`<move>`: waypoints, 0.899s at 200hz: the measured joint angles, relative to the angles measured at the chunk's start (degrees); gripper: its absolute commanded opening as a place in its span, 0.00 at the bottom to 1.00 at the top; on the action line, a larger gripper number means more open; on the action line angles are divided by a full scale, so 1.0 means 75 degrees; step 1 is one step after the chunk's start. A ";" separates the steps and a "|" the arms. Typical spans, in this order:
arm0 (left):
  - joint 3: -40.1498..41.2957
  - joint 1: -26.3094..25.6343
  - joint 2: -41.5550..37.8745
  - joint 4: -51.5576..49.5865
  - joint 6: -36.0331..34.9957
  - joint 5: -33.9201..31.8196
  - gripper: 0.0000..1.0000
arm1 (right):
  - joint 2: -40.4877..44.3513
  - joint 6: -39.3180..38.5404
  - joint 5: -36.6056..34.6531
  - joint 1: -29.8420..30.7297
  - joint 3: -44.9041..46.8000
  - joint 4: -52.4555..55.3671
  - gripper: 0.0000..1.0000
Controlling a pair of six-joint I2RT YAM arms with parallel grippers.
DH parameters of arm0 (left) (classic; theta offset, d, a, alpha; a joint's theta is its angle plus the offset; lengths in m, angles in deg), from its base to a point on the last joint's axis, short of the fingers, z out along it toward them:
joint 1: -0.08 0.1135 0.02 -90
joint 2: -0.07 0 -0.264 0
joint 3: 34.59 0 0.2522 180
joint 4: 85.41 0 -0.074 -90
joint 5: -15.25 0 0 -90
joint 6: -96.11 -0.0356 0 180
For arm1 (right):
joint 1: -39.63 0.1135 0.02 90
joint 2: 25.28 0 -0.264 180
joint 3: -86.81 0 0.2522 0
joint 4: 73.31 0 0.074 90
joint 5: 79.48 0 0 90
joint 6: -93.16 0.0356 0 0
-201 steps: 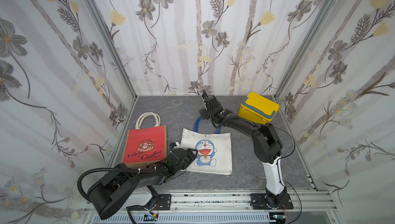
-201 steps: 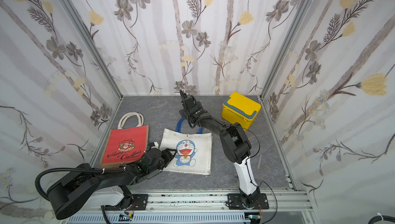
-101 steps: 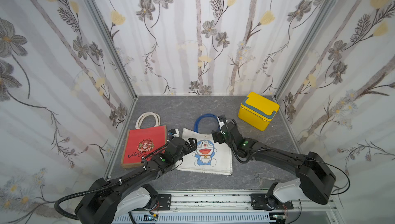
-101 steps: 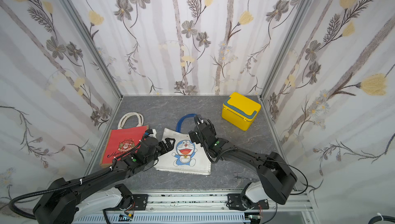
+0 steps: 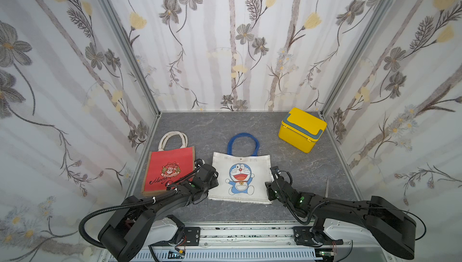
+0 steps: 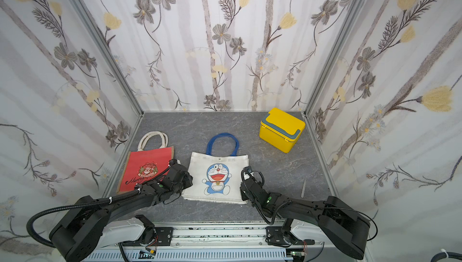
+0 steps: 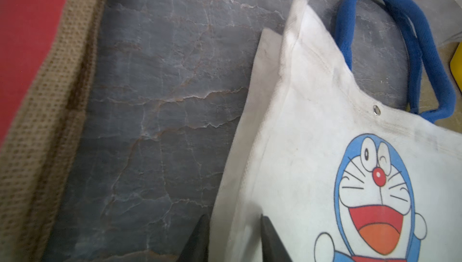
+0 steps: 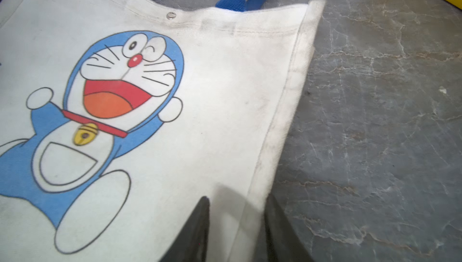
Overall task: Put away the canvas bag
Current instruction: Move the canvas bag to the center of the board.
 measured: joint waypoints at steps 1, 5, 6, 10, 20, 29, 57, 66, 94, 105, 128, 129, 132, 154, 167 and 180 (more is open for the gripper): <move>0.0015 0.0000 0.0006 0.0020 0.0012 0.0000 0.15 | -0.0006 0.0006 0.0000 -0.0003 0.0006 -0.0009 0.15; 0.0061 0.0003 0.0032 0.0108 0.0061 0.0012 0.13 | -0.0064 0.0015 0.0006 -0.0006 0.0035 -0.0055 0.11; 0.0067 0.0003 0.0038 0.0125 0.0064 0.0015 0.13 | -0.0082 0.0026 0.0006 -0.0006 0.0041 -0.0067 0.09; 0.0102 0.0006 0.0067 0.0221 0.0087 0.0029 0.11 | -0.0137 0.0064 0.0009 -0.0006 0.0052 -0.0119 0.05; 0.0169 0.0000 0.0119 0.0408 0.0152 0.0079 0.09 | -0.0248 0.0099 0.0029 0.0000 0.0073 -0.0286 0.02; 0.0210 0.0000 0.0143 0.0522 0.0233 0.0093 0.08 | -0.0323 0.0157 0.0015 0.0003 0.0082 -0.0417 0.01; 0.0262 0.0000 0.0443 0.1061 0.0420 0.0090 0.04 | -0.0624 0.0166 -0.0192 -0.0079 0.0038 -0.0688 0.00; 0.0262 0.0000 0.0539 0.1236 0.0484 0.0073 0.03 | -0.0746 0.0137 -0.0216 -0.0175 -0.0035 -0.0743 0.00; 0.0192 0.0073 0.0918 0.1749 0.0612 0.0087 0.03 | -0.1090 -0.0067 -0.0160 -0.0618 -0.0236 -0.1000 0.00; 0.0026 0.0114 0.1137 0.1833 0.0632 0.0143 0.04 | -0.1247 -0.0184 -0.0020 -0.0935 -0.0335 -0.1131 0.00; -0.0373 0.0291 0.1614 0.1947 0.0644 0.0323 0.12 | -0.1612 -0.0466 0.0326 -0.1702 -0.0708 -0.1332 0.00; -0.0382 0.0297 0.1626 0.1953 0.0641 0.0329 0.12 | -0.1620 -0.0478 0.0338 -0.1716 -0.0720 -0.1335 0.00; -0.0434 0.0338 0.1693 0.1967 0.0632 0.0370 0.13 | -0.1667 -0.0519 0.0376 -0.1792 -0.0775 -0.1355 0.00; -0.0796 0.0659 0.2069 0.2028 0.0516 0.0527 0.23 | -0.1996 -0.0702 0.0801 -0.2270 -0.1119 -0.1510 0.00; -0.0976 0.0769 0.2224 0.2075 0.0458 0.0589 0.39 | -0.2276 -0.0813 0.1078 -0.2512 -0.1306 -0.1684 0.00; -0.1160 0.0804 0.2337 0.2104 0.0300 0.0627 0.45 | -0.2582 -0.0866 0.1294 -0.2661 -0.1475 -0.1804 0.00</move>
